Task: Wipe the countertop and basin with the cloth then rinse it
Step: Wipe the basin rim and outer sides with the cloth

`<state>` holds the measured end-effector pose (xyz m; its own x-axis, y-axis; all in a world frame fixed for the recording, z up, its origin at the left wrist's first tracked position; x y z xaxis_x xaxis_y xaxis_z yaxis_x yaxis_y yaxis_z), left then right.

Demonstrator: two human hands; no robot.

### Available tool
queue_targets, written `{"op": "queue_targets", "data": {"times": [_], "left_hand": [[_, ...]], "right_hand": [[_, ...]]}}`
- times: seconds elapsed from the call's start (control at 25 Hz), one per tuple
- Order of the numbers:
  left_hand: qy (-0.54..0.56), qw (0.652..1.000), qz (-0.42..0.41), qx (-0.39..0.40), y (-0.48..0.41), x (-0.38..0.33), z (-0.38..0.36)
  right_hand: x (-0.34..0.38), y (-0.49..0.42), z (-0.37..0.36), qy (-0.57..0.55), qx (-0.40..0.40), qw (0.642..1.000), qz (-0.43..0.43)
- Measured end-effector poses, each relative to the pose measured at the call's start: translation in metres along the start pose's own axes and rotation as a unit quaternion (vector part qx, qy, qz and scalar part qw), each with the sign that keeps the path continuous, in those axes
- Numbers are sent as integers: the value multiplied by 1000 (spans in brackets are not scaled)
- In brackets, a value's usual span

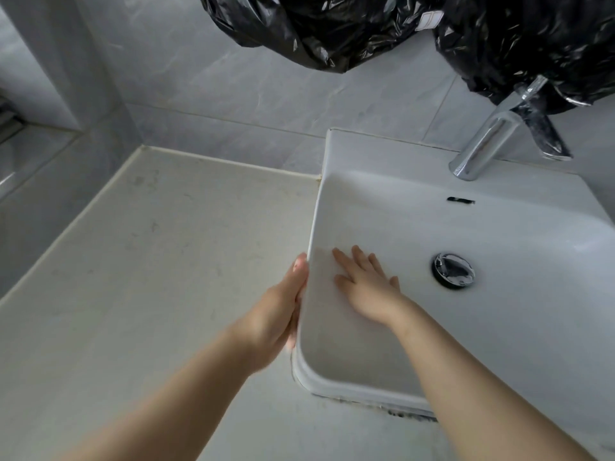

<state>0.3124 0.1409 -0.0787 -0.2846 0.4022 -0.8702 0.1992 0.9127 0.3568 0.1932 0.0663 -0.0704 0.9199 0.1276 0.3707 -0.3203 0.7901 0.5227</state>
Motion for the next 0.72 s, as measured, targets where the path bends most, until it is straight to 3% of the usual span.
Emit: {"op": "queue_targets", "data": {"times": [0.2, 0.32, 0.44, 0.56, 0.72], "left_hand": [[56, 997, 57, -19, -14, -15, -1], [69, 997, 24, -20, 9, 5, 0], [3, 999, -2, -39, 33, 6, -11], [51, 997, 40, -35, 13, -11, -15], [19, 997, 7, -70, 45, 8, -22]], "right_hand": [[1, 4, -5, -8, -17, 1000, -6], [1, 4, -7, -10, -26, 1000, -5], [1, 3, -7, -15, -33, 999, 0], [1, 5, -7, -18, -38, 999, -1], [0, 5, -7, -13, -47, 999, 8]]}}
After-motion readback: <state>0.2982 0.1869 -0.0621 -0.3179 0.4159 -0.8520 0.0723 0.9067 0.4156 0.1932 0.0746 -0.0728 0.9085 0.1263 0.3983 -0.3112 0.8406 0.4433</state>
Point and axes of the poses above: each hand's wrist, its own y-axis away from the middle knuckle, its own z-axis out of the back of the hand, x = y × z, the point moved 6 cm from there along -y, towards the middle knuckle, and after that the axes turned 4 degrees about x, right-handed, at the moved point
